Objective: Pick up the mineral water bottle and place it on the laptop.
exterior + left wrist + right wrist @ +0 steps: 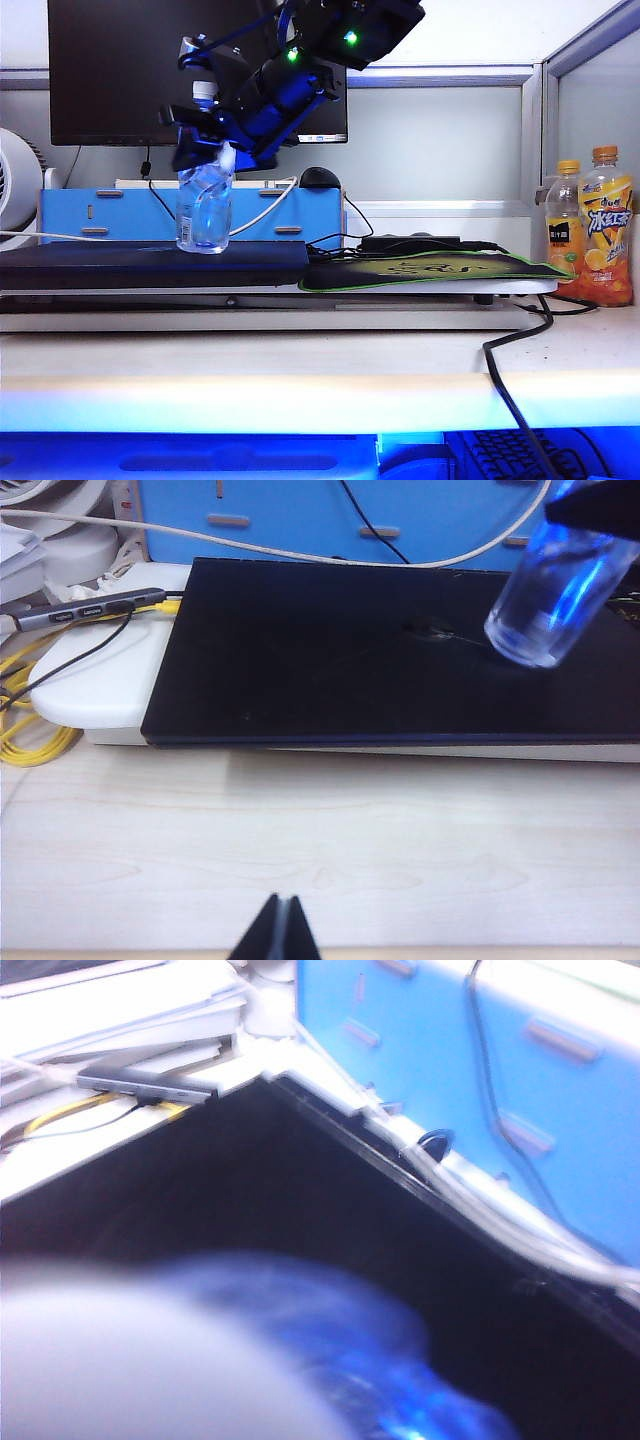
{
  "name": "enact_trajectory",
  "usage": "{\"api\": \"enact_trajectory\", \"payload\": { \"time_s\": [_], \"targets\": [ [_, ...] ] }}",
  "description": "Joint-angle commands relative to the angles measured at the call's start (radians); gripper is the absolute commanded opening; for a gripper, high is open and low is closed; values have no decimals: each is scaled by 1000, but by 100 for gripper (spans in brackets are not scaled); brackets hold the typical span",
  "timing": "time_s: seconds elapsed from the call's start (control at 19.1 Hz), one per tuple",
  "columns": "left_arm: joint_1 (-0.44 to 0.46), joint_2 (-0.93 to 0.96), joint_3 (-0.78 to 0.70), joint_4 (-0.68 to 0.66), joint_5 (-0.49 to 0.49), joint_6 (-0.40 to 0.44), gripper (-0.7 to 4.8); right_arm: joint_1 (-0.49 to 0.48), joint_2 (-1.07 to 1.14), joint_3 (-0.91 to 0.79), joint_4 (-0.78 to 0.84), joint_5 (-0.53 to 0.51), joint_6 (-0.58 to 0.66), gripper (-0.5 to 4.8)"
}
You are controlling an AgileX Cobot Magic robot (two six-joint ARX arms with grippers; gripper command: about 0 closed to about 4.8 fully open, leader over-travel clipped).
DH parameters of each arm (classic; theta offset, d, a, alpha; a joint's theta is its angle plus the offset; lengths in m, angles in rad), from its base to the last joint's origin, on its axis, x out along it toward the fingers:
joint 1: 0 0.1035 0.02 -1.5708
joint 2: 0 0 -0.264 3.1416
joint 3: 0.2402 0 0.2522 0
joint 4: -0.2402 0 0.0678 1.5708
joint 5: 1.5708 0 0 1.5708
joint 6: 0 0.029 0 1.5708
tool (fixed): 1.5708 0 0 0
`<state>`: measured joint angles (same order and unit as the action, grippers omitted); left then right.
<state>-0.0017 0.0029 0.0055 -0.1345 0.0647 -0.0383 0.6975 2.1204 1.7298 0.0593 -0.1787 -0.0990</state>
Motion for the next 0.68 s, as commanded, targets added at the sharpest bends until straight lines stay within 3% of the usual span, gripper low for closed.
{"api": "enact_trajectory", "payload": {
  "time_s": [0.05, 0.68],
  "targets": [
    [0, -2, 2, 8, 3, 1, -2, 2, -7, 12, 46, 1, -6, 449],
    [0, -2, 2, 8, 3, 1, -2, 1, -91, 12, 44, -51, -6, 449]
  ]
}}
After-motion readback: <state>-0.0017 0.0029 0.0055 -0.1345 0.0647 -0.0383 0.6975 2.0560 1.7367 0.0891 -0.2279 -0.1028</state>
